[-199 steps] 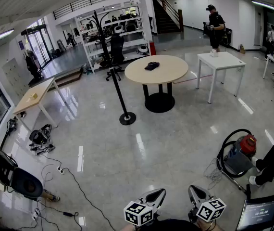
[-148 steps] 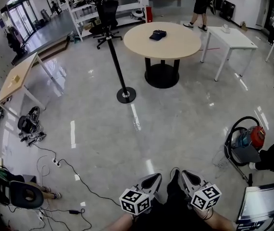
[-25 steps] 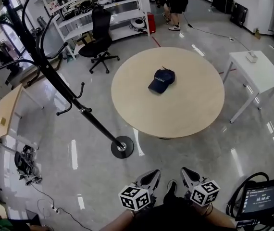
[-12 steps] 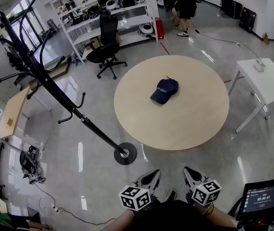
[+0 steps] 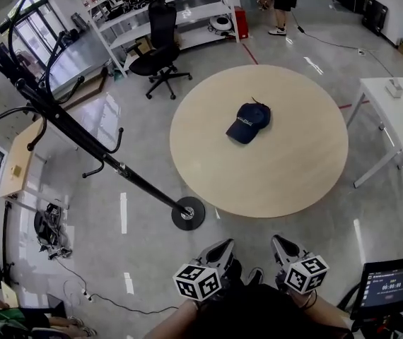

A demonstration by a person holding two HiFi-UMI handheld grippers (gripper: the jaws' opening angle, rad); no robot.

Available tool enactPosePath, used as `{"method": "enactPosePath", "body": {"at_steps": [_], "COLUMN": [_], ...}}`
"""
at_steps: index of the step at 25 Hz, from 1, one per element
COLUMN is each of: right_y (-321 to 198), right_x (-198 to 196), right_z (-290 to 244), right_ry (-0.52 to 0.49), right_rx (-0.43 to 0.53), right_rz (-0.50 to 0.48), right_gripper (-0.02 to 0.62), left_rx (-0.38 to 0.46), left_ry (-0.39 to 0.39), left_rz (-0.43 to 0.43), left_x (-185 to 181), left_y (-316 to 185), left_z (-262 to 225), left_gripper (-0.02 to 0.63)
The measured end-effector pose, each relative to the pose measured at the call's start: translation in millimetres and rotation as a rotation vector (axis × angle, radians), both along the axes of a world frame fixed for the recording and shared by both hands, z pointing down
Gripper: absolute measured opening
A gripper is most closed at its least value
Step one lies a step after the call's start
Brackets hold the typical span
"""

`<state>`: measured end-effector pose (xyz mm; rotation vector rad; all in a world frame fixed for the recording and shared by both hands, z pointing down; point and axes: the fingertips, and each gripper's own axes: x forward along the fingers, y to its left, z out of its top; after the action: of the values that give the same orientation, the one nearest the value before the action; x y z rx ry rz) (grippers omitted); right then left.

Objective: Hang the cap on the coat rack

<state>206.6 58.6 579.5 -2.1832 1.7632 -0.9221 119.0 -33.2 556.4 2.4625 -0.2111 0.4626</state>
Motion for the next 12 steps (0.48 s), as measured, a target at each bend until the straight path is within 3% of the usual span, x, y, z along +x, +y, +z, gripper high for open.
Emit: {"method": "enactPosePath", "body": {"at_steps": [6,12], "right_y": [-22,-71], "right_x": [16,40], "right_z": [-8,-10], "right_ry": [0.011,0.028], "right_rx": [-0.022,-0.032], "right_rz": [0.051,0.078], "right_gripper": [0.005,0.005], "left_rx": [-0.019,-0.094], "left_ry": [0.029,0.041], "left_rz": [0.026,0.033], "left_x": [20,46], "left_y": [-31,-86], "left_z": [-6,5], "left_gripper": [0.006,0.005]}}
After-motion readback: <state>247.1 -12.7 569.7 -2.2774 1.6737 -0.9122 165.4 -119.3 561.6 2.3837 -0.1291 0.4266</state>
